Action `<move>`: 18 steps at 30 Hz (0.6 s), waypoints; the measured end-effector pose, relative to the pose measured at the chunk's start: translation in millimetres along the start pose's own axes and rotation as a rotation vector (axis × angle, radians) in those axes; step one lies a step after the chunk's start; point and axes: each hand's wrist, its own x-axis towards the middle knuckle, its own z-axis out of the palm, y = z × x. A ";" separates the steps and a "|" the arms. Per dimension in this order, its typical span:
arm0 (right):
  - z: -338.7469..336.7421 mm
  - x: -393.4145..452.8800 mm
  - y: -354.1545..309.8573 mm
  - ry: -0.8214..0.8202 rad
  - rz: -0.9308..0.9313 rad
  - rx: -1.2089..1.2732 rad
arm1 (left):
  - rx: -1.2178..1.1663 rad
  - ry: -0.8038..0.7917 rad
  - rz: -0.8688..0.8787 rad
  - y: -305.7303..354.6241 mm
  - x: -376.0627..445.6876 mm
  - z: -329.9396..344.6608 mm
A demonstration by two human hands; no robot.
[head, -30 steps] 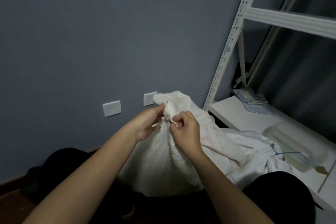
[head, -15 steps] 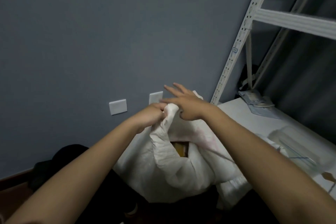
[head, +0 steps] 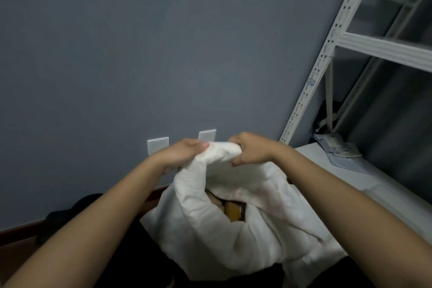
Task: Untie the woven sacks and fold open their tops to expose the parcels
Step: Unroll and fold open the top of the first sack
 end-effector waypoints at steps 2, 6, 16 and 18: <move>14.1 1.9 -3.3 0.040 0.005 -0.022 | 0.254 -0.005 -0.041 2.0 3.2 8.3; 11.1 0.3 -6.4 -0.104 0.053 0.355 | 0.353 0.146 0.046 8.8 2.4 30.4; -7.7 -5.9 1.7 -0.012 0.089 0.466 | 0.295 0.080 0.154 6.4 4.8 -6.1; -6.8 -7.1 9.9 0.000 0.133 0.235 | 0.272 0.028 0.032 5.2 7.0 -30.7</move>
